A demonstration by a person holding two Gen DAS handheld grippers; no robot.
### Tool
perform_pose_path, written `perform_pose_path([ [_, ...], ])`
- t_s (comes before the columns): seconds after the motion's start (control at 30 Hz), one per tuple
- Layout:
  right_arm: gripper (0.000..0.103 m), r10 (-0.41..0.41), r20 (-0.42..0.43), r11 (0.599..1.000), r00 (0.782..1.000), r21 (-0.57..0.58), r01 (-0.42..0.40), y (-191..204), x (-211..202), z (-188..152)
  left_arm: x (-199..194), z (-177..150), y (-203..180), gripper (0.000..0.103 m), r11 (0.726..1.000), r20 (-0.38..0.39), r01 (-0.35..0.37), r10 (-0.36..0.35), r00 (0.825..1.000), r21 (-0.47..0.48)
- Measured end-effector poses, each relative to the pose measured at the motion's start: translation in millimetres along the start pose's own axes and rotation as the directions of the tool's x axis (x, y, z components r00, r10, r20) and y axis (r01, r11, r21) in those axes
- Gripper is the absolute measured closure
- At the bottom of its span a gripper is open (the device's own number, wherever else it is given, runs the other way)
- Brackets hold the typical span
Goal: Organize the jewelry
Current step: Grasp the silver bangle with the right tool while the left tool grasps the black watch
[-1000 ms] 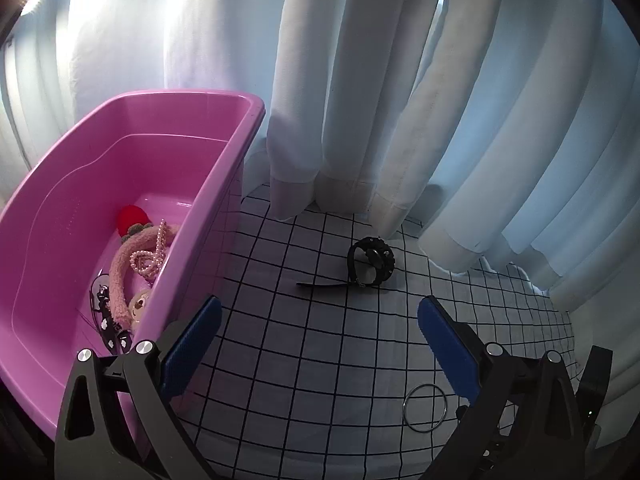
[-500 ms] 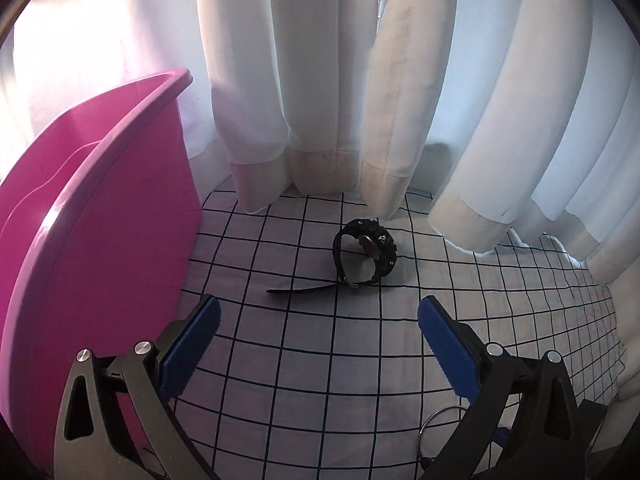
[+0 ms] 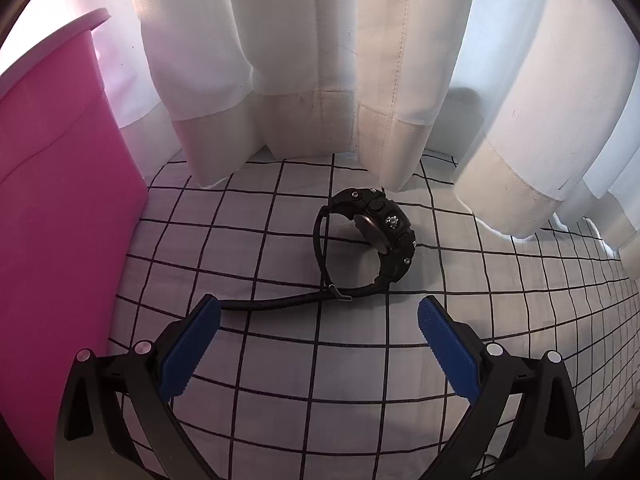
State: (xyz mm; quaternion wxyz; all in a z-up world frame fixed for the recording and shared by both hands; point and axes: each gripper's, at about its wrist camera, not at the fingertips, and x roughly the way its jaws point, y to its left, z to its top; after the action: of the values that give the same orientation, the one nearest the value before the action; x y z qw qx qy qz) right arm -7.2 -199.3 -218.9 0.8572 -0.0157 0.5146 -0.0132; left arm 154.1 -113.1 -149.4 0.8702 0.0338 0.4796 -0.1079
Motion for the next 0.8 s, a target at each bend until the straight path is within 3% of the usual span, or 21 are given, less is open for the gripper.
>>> perform_pose_path([
  [0.37, 0.009, -0.017, -0.002, 0.999, 1.0, 0.03, 0.017, 0.8, 3.7, 4.8, 61.9, 15.0, -15.1, 0.005, 0.998, -0.079, -0.045, 0.048, 0.996, 0.049],
  [0.57, 0.009, -0.024, 0.021, 0.999, 1.0, 0.04, 0.023, -0.7, 4.0, 3.0, 67.6, 17.1, -9.4, 0.006, 0.999, -0.057, -0.012, 0.015, 0.998, 0.041],
  [0.63, 0.009, -0.024, 0.008, 0.999, 1.0, 0.046, 0.024, -2.1, 4.2, 3.7, 66.7, 15.8, -9.3, 0.012, 0.998, -0.041, -0.001, 0.004, 0.999, 0.058],
  [0.7, 0.009, -0.02, 0.003, 0.999, 1.0, 0.046, 0.019, -0.4, 1.8, 1.8, 63.9, 13.1, -10.6, 0.036, 0.996, -0.023, 0.02, -0.018, 1.0, 0.086],
  [0.73, 0.01, -0.016, 0.004, 0.999, 1.0, 0.044, 0.016, -0.4, 1.1, 1.4, 61.9, 11.9, -11.6, 0.041, 0.995, -0.021, 0.025, -0.023, 1.0, 0.097],
  [0.8, 0.01, -0.012, 0.004, 0.999, 1.0, 0.043, 0.012, -0.8, 0.1, 0.3, 61.5, 9.6, -9.5, 0.042, 0.995, -0.035, 0.047, -0.044, 0.998, 0.084],
])
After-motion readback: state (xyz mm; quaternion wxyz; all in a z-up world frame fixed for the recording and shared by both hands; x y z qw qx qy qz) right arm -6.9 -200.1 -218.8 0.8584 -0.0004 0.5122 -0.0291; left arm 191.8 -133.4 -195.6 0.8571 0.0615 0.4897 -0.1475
